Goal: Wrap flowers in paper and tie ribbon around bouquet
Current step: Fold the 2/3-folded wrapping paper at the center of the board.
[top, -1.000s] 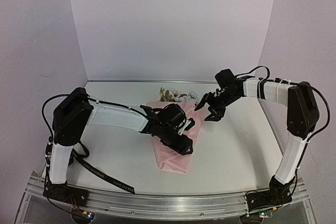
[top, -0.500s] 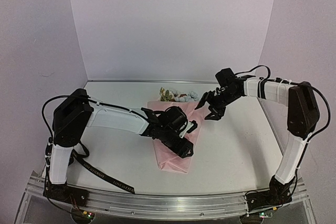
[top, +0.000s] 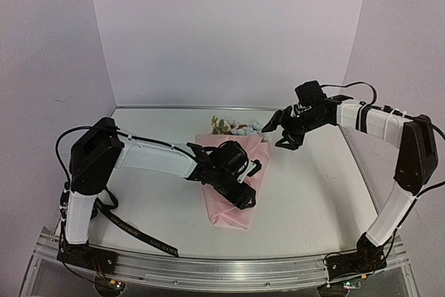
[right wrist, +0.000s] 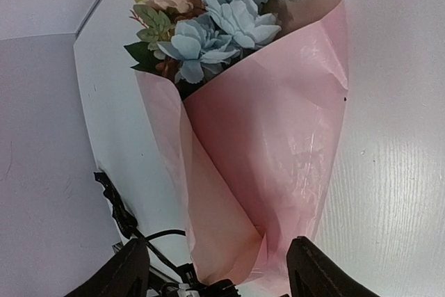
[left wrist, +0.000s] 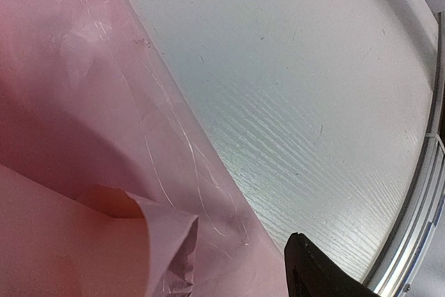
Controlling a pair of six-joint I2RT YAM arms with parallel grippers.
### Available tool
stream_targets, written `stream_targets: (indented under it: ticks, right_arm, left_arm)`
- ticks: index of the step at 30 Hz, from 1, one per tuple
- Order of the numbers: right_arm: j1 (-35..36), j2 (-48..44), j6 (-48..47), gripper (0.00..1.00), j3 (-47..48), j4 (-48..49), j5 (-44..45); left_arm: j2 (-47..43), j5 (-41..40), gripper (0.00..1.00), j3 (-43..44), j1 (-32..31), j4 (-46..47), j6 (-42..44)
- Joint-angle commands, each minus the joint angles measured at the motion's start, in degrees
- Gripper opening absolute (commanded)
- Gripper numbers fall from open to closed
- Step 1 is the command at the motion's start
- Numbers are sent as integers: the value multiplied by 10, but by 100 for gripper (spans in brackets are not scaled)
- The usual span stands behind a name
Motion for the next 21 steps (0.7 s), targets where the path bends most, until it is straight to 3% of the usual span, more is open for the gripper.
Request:
stream_targets:
  ticks: [1,5,8,11,15,21]
  right_arm:
    - [6,44,7,69,54,18,-32]
    - [21,76,6,65,84,15,-41]
    - [27,96,11,57,99,8,-45]
    - [30,102,15,39,95,7,-47]
    - [29,104,-3,3,104,-26,-41]
    - [28,115,-90,0,157,-138,-11]
  left_arm:
    - [-8,-1,73,9,-3,13,12]
    - [-8,0,73,9,-3,11,13]
    - [-7,2,73,10,-3,10,14]
    - [-8,0,72,10,-3,9,17]
    - [-15,0,73,10,-3,3,19]
    - [-85,13,76,-15,-3,0,8]
